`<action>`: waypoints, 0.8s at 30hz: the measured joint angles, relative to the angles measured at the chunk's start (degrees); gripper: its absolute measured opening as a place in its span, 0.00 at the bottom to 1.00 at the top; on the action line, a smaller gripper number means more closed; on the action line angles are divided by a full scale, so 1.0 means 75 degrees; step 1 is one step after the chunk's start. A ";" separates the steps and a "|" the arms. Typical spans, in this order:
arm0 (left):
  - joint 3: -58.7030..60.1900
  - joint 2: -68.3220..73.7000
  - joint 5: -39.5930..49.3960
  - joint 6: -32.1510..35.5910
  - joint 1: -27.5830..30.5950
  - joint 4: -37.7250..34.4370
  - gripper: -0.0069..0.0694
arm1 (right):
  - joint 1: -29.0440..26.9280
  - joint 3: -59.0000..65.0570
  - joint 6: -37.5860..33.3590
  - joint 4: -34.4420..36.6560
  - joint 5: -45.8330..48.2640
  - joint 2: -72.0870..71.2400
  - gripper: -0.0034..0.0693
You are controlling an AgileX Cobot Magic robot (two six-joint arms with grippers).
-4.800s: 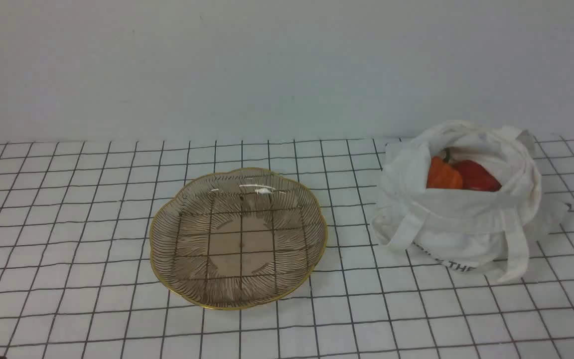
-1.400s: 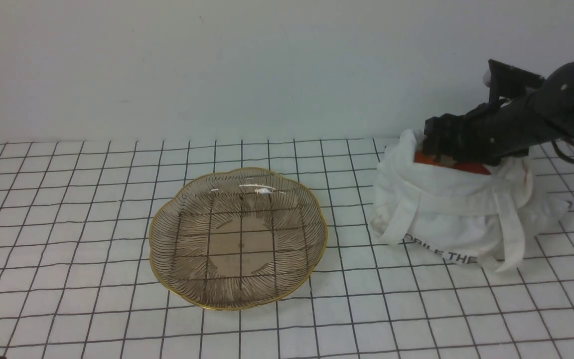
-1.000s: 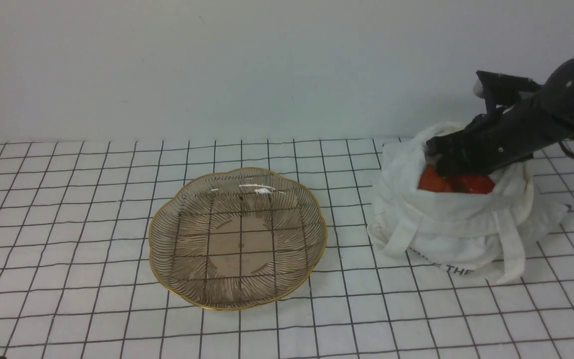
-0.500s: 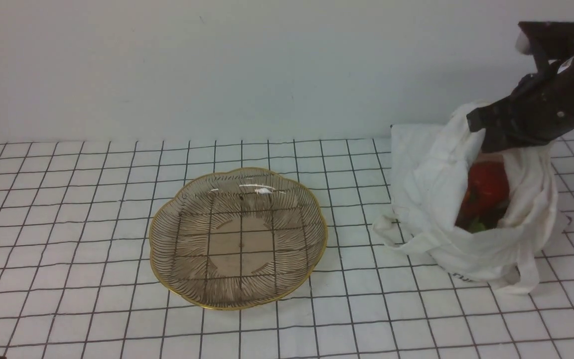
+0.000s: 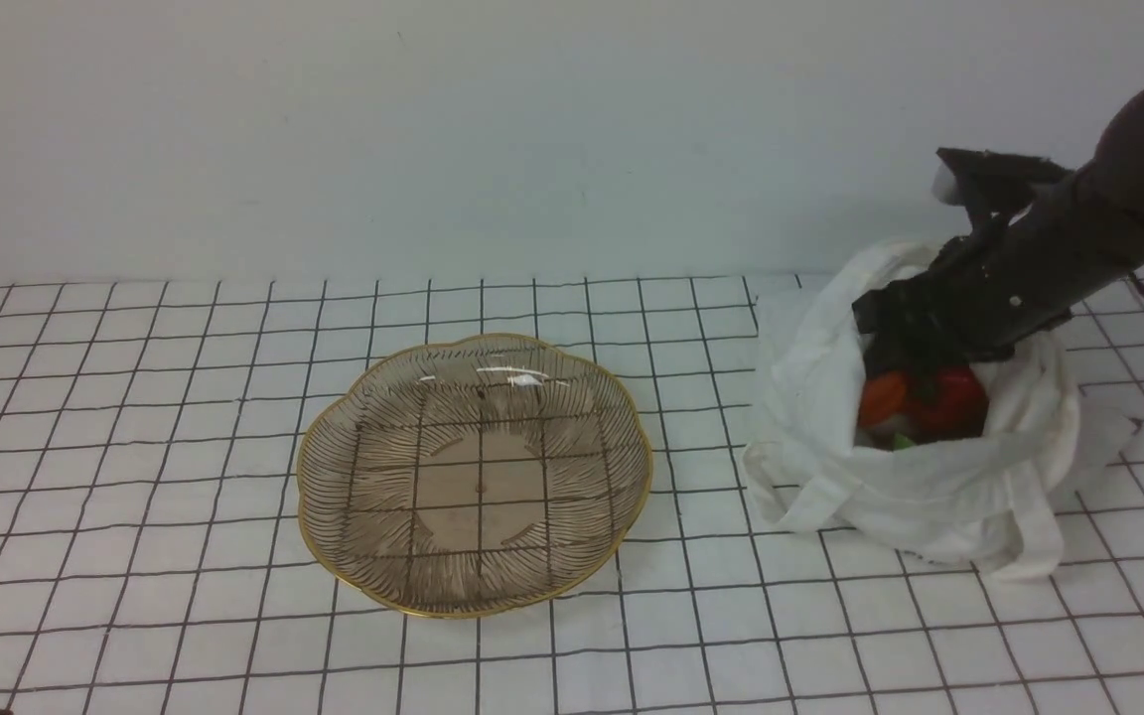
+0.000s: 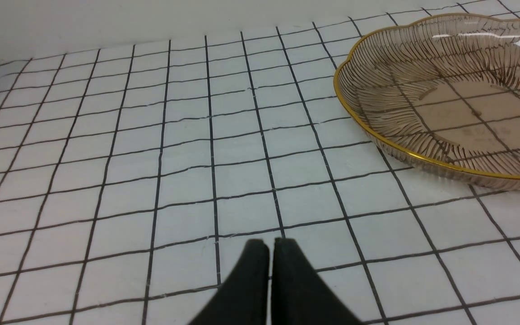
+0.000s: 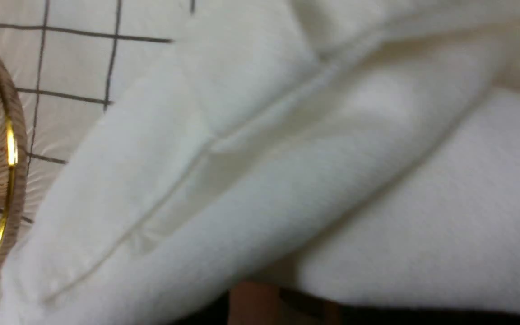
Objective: Take vegetables from bag on white checkered tablecloth place on plate.
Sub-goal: 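Reach into the cloth bag toward the pumpkin with the right gripper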
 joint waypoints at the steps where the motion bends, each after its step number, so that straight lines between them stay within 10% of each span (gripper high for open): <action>1: 0.0000 0.0000 0.0000 0.0000 0.0000 0.0000 0.08 | 0.0104 0.0000 -0.0246 -0.0086 -0.0137 0.0022 0.61; 10: 0.0000 0.0000 0.0000 0.0000 0.0000 0.0000 0.08 | 0.0529 -0.0007 -0.0505 -0.1288 -0.1243 0.0703 0.92; 24: 0.0000 0.0000 0.0000 0.0000 0.0000 0.0000 0.08 | 0.0623 -0.0072 -0.0060 -0.1691 -0.2662 0.1145 0.70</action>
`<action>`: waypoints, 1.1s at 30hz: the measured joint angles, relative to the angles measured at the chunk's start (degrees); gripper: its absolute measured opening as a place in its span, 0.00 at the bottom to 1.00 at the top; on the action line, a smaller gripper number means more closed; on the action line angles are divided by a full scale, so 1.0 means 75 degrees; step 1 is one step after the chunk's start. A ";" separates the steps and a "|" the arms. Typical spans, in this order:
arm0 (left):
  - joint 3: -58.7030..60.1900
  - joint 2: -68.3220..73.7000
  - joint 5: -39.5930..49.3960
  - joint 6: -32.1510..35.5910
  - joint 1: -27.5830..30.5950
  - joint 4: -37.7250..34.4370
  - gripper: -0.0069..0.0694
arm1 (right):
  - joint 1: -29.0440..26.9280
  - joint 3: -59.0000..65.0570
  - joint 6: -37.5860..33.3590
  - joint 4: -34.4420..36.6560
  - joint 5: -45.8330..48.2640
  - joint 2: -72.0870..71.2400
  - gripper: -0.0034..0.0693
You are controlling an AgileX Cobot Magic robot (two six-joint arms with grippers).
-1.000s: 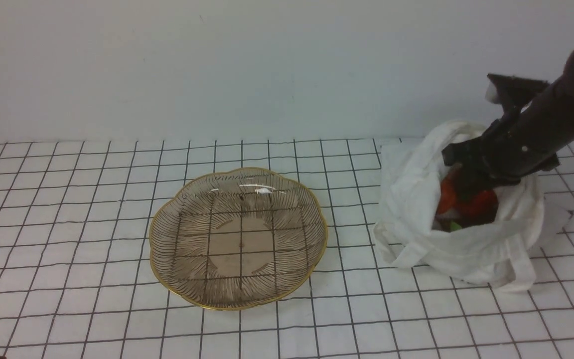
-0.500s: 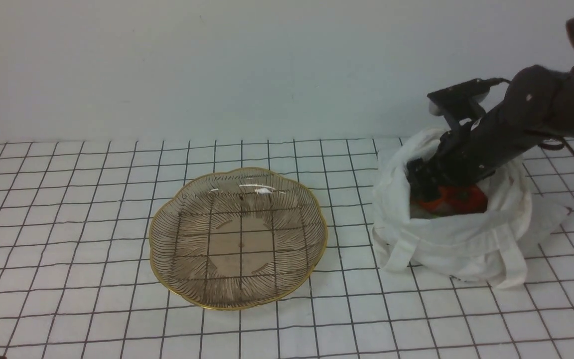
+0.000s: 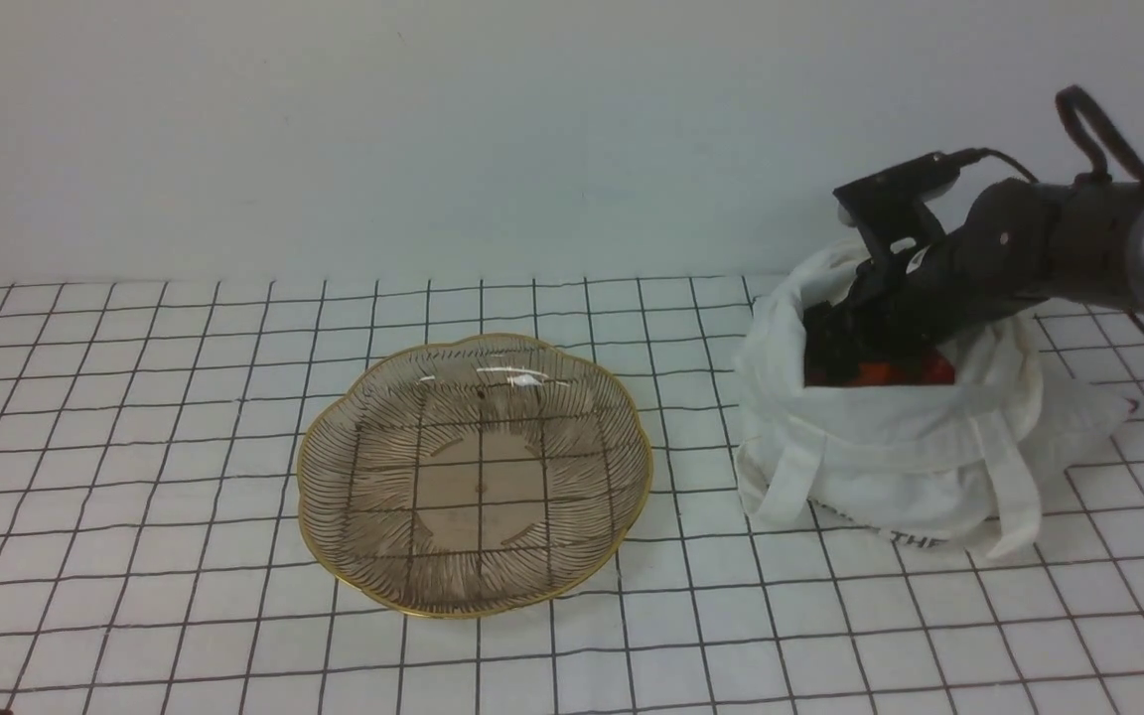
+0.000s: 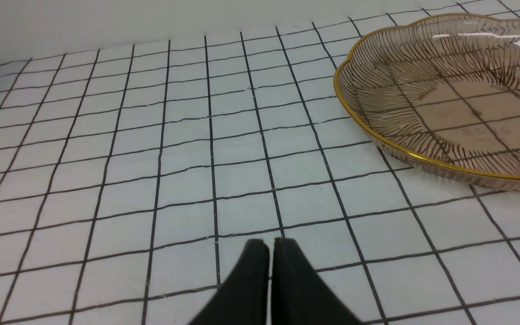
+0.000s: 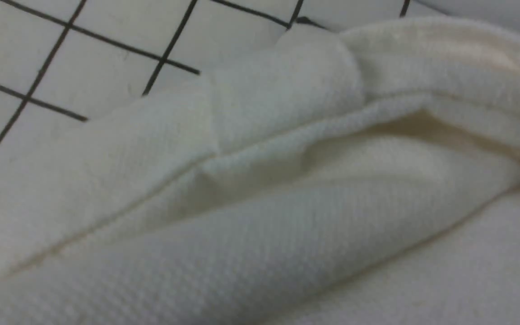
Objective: Take vegetables from bag on white checkered tablecloth place on plate.
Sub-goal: 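Reach into the cloth bag toward the pumpkin with the right gripper, then move the pumpkin from the bag onto the plate with the right gripper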
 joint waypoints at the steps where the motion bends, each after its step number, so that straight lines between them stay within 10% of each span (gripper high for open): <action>1: 0.0000 0.0000 0.0000 0.0000 0.0000 0.0000 0.08 | 0.0000 -0.0008 0.0000 -0.0007 0.0072 0.0000 0.70; 20: 0.0000 0.0000 0.0000 0.0000 0.0000 0.0000 0.08 | 0.0000 0.0052 0.0806 0.0140 0.4859 -0.2552 0.70; 33: 0.0000 0.0000 0.0000 0.0000 0.0000 0.0000 0.08 | 0.0591 0.0063 -0.0090 0.1736 0.4251 -0.4372 0.70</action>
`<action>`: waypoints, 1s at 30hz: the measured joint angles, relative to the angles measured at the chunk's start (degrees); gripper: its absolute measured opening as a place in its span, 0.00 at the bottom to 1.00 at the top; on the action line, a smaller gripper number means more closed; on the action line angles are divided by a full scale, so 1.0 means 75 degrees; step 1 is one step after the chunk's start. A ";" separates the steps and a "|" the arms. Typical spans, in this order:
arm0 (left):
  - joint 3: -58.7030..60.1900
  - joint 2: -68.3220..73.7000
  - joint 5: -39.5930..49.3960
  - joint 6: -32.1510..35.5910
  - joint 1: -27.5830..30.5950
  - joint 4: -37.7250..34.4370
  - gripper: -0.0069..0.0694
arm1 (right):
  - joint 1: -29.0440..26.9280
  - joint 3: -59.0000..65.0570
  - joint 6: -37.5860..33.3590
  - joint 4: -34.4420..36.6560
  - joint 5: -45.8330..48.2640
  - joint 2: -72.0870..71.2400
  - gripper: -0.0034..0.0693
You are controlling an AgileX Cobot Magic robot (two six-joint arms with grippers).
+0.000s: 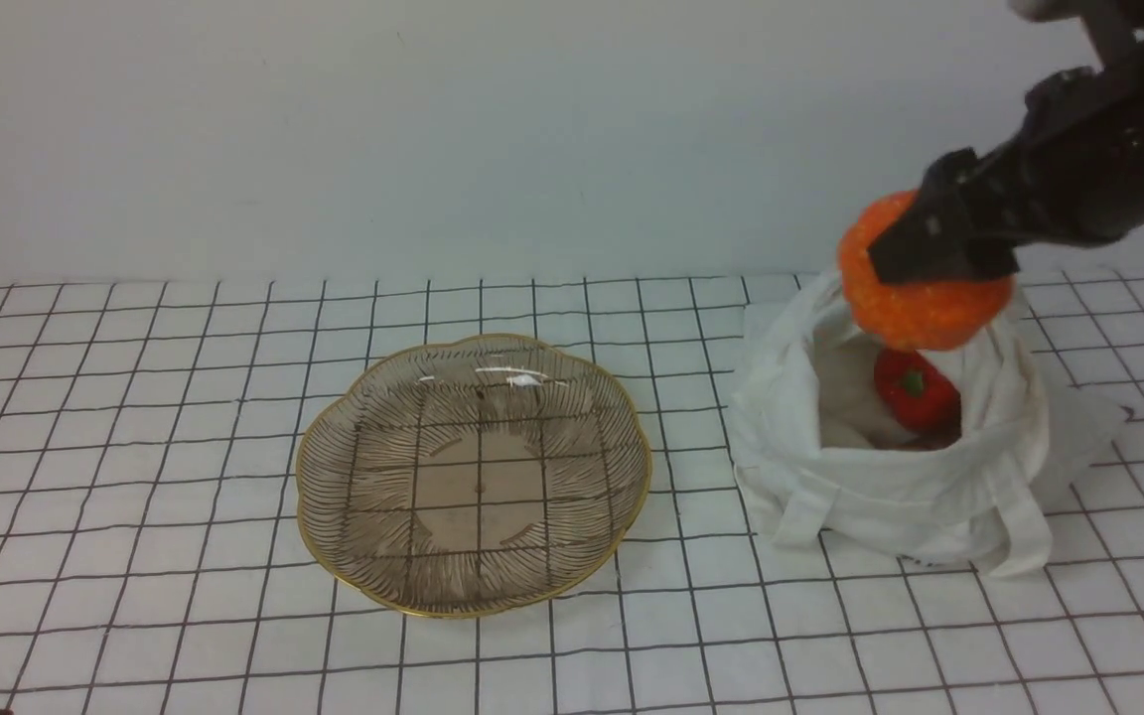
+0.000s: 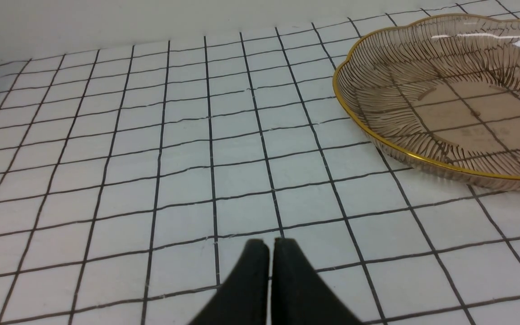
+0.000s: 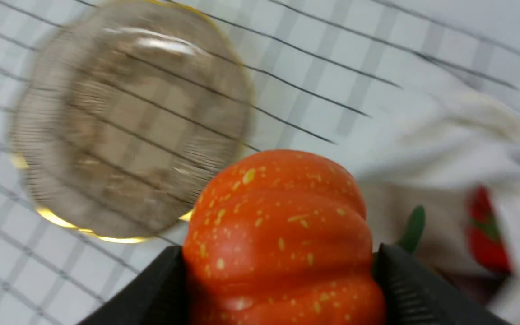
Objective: Take vegetables from bag on white checkered tablecloth place on plate.
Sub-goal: 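Move the pumpkin from the bag onto the plate with the right gripper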
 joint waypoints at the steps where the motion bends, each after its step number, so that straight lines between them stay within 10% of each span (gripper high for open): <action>1: 0.0000 0.0000 0.0000 0.0000 0.0000 0.0000 0.08 | 0.0000 0.0000 -0.0051 0.0000 -0.0011 0.0000 0.70; 10: 0.0000 0.0000 0.0000 0.0000 0.0000 0.0000 0.08 | 0.2249 0.0000 -0.0750 0.1118 -0.1894 0.1956 0.70; 30: 0.0000 0.0000 0.0000 0.0000 0.0000 0.0000 0.08 | 0.2548 0.0006 -0.0799 0.0677 -0.3309 0.3042 0.99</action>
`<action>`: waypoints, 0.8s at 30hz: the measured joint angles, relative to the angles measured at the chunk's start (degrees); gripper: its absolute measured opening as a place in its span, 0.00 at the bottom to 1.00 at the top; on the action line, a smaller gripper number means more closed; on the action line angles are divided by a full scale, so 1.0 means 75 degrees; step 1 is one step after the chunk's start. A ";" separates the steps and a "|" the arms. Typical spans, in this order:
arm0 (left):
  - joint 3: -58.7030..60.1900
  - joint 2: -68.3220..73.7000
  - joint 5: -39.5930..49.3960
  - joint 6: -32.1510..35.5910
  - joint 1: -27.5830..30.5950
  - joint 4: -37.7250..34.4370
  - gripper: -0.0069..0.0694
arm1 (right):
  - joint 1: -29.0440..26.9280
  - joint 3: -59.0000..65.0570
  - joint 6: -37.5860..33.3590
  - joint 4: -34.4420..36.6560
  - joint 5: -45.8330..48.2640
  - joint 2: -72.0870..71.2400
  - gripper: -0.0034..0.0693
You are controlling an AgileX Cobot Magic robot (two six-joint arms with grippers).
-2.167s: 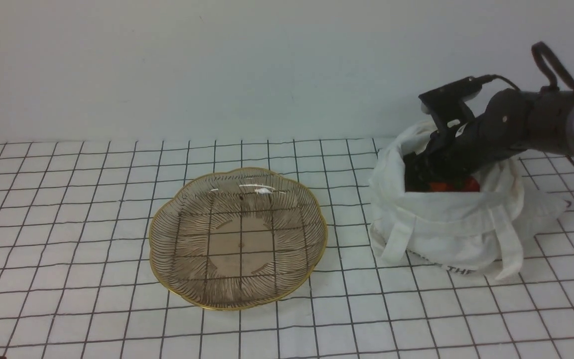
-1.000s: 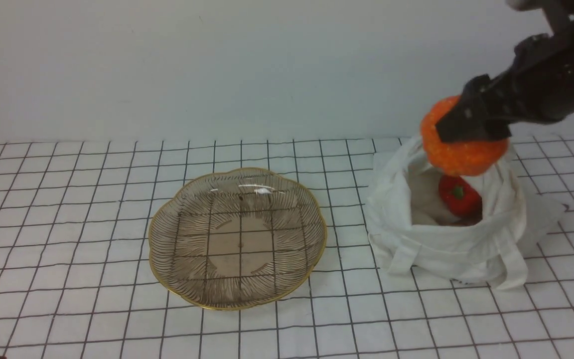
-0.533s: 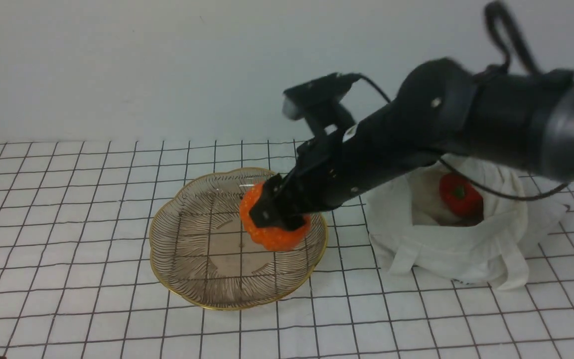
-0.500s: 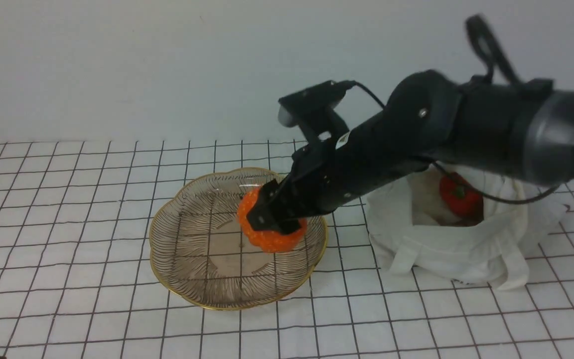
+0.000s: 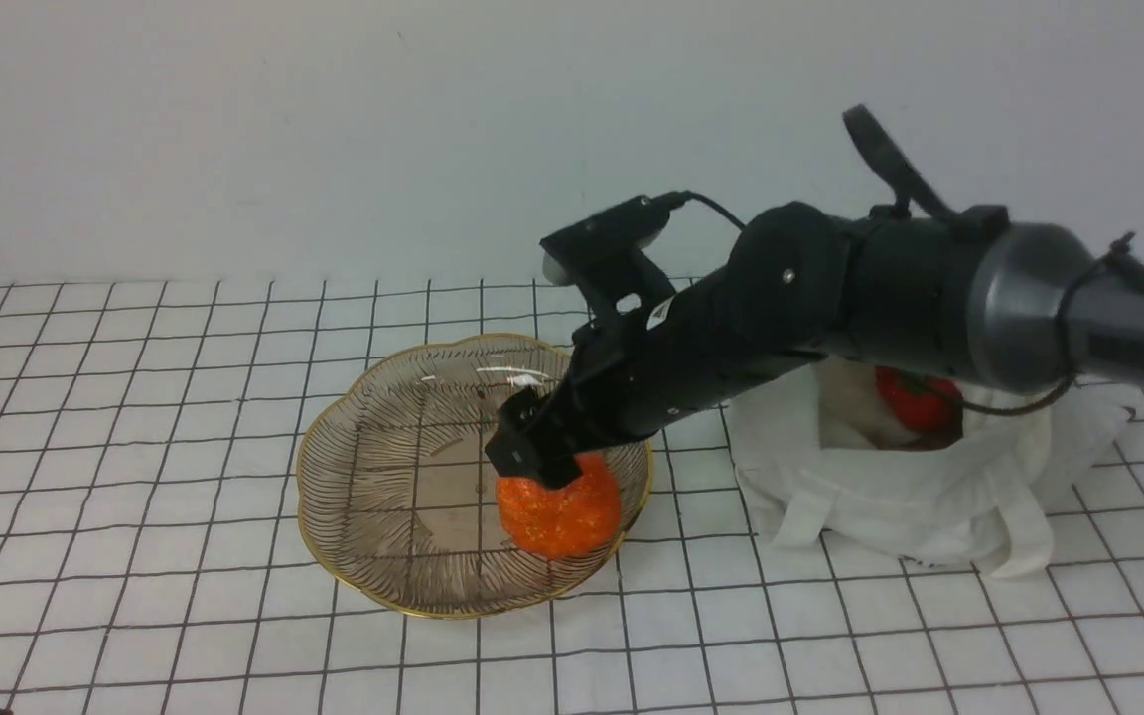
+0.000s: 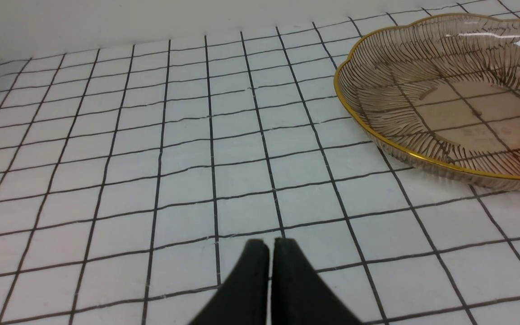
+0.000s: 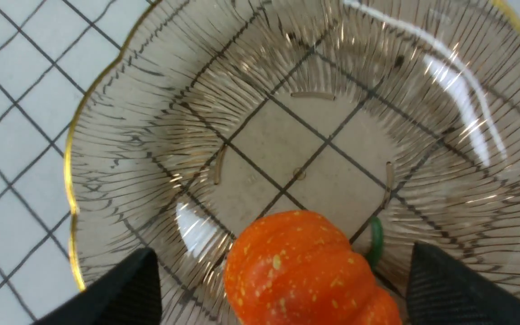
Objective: Take vegetables from bag on white checkered tablecloth place on plate.
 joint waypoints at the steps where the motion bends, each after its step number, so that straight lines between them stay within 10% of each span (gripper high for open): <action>1: 0.0000 0.0000 0.0000 0.0000 0.0000 0.0000 0.08 | -0.0053 0.0000 0.0200 -0.0301 0.0084 -0.0339 0.98; 4: 0.0000 0.0000 0.0000 0.0000 0.0000 0.0000 0.08 | -0.0222 0.0000 0.0813 -0.0964 0.0230 -0.1036 0.92; 15: 0.0000 0.0000 0.0000 0.0000 0.0000 0.0000 0.08 | -0.1248 0.0070 0.5380 -0.5454 0.1911 -0.6633 0.09; 24: 0.0000 0.0000 0.0000 0.0000 0.0000 0.0000 0.08 | -0.1255 0.2476 0.7037 -0.6816 0.0695 -1.1502 0.03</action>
